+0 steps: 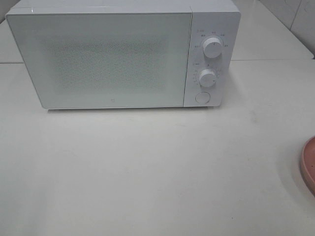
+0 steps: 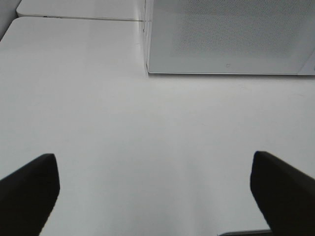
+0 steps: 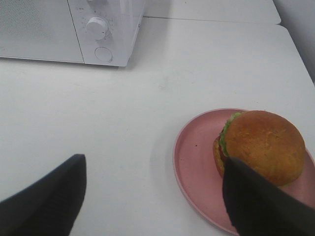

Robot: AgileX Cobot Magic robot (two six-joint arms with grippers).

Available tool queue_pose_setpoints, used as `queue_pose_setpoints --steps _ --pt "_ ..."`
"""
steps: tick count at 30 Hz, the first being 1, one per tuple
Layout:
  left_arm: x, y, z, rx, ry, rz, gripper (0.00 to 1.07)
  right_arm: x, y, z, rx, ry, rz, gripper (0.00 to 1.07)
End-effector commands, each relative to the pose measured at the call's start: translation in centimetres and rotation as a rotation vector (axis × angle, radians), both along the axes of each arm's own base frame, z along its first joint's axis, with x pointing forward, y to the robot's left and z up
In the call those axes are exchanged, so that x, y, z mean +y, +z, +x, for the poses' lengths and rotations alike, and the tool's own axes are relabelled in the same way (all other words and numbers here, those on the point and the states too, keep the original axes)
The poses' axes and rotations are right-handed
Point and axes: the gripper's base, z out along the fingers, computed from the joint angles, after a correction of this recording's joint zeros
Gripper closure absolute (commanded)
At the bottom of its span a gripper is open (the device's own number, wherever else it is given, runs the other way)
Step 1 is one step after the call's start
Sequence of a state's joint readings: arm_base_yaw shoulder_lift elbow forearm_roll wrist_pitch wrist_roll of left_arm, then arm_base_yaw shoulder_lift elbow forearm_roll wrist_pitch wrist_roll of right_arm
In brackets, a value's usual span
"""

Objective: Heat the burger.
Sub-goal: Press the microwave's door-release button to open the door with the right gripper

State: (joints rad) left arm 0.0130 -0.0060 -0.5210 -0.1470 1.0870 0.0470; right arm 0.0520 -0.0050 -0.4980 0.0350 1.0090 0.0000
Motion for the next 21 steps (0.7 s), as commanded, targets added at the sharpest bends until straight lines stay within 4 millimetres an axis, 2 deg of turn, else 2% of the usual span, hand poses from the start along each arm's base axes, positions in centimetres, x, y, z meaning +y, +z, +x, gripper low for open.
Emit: queue_pose_setpoints --steps 1,15,21 --pt "0.0 0.0 -0.3 -0.034 -0.007 -0.006 0.09 0.0 0.1 -0.3 -0.04 0.002 -0.003 0.34" --pt "0.0 0.0 -0.3 -0.034 -0.007 -0.006 0.09 0.0 0.1 -0.3 -0.041 0.002 -0.003 0.34" --pt "0.0 0.0 -0.3 -0.034 -0.007 -0.006 0.09 0.0 1.4 0.1 -0.089 0.001 0.001 0.34"
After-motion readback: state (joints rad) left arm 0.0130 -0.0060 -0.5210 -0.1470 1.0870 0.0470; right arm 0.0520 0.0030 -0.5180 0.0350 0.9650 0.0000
